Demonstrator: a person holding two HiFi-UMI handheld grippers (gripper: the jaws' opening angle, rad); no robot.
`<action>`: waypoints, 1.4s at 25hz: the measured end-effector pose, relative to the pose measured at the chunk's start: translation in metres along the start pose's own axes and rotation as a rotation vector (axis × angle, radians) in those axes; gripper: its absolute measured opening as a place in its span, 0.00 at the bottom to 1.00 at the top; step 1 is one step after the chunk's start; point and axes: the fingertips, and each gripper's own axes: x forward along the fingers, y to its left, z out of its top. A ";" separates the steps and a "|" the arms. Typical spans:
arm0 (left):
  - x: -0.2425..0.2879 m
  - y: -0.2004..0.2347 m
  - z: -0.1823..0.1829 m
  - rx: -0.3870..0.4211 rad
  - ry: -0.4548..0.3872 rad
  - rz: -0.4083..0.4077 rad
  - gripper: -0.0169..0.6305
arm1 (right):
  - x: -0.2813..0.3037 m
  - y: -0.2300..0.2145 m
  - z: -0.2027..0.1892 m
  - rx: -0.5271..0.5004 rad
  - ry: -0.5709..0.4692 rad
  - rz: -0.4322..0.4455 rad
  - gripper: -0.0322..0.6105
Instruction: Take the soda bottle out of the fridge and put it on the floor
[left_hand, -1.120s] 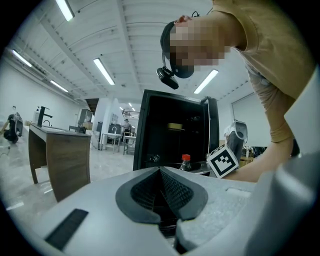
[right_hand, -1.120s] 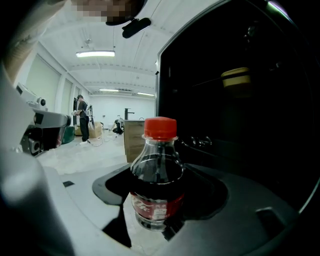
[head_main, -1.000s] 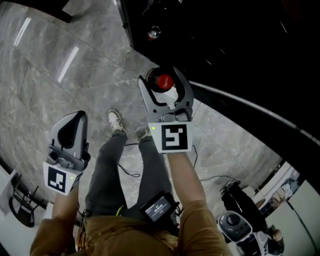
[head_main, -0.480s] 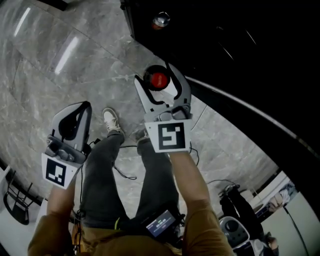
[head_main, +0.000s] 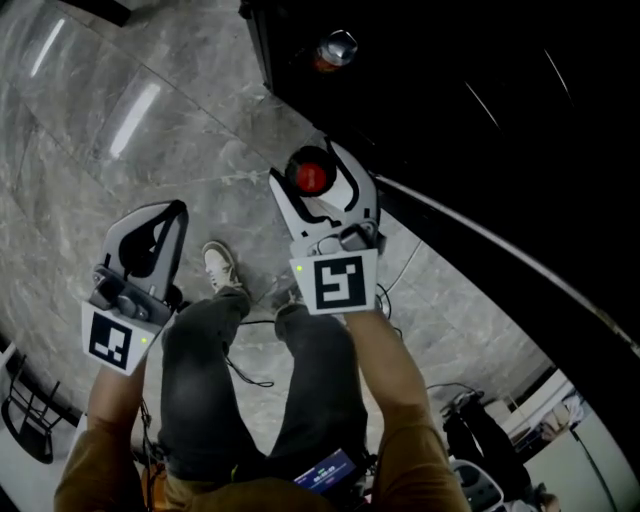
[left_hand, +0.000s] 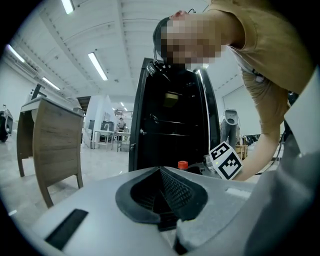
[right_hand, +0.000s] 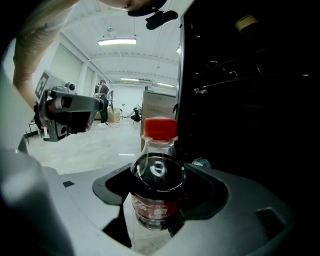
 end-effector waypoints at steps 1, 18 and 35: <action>0.002 0.001 -0.007 0.007 0.003 -0.009 0.03 | 0.004 0.001 -0.006 -0.002 0.003 0.005 0.51; 0.045 0.021 -0.147 0.076 0.015 -0.073 0.03 | 0.070 0.015 -0.114 -0.065 -0.002 0.094 0.51; 0.078 0.039 -0.280 0.001 0.030 -0.073 0.03 | 0.130 0.036 -0.218 -0.093 -0.012 0.160 0.51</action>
